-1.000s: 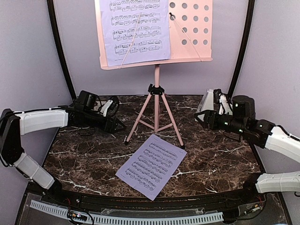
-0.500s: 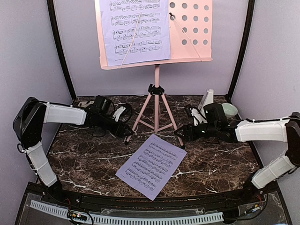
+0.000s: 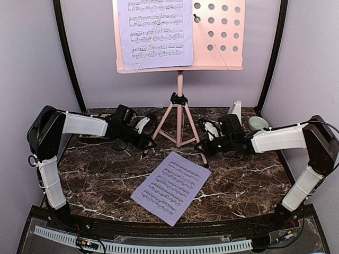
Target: Set up the instrument practice props
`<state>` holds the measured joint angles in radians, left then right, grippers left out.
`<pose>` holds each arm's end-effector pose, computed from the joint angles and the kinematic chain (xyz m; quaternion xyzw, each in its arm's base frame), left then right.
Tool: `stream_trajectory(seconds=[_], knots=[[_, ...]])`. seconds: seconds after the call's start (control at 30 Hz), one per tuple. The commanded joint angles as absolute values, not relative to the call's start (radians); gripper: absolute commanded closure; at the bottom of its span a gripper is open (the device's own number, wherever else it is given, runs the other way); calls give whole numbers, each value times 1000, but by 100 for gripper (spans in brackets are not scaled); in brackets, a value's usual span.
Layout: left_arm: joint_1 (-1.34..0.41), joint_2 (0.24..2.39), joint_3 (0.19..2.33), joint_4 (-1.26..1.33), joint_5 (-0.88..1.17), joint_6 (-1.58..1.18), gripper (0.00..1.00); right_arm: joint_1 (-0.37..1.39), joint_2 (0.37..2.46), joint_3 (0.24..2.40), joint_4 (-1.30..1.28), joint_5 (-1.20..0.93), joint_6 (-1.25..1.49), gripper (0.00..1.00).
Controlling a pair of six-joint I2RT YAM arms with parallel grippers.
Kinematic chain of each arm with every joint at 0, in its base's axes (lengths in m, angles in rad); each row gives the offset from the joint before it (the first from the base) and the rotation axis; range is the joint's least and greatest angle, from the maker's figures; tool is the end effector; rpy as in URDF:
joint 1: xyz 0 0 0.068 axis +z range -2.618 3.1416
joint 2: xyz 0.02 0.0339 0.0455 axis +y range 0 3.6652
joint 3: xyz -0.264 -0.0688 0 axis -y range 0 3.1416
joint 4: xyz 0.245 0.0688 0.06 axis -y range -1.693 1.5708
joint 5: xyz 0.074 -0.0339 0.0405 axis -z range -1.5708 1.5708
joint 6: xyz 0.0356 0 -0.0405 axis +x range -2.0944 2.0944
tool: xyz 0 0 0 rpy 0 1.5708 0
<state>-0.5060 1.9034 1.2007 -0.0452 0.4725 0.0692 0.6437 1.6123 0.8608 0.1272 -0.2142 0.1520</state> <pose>0.3503 -0.2126 0.1786 0.3425 0.8279 -0.2937 0.3331 0.2668 0.2096 0.1903 -0.2626 0.8465 0.2633 0.3809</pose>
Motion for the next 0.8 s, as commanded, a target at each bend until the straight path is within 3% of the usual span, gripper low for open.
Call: stream_trajectory(seconds=[0.0,0.2,0.43,0.5,0.63,0.77], knots=[[-476,1955,1294,0,409,44,58,625,1632,905,137,-140,140,86],[-450,2042,1406,2,442,14,63,614,1651,925,138,-108,131,97],[-448,2066,1457,-5,452,11,64,611,1662,961,133,-94,124,100],[-448,2054,1456,-13,450,9,58,611,1657,975,116,-105,116,91],[-448,1983,1416,-2,448,-4,32,611,1614,984,93,-125,121,66],[-445,1881,1343,-13,411,-39,22,613,1525,965,67,-117,143,45]])
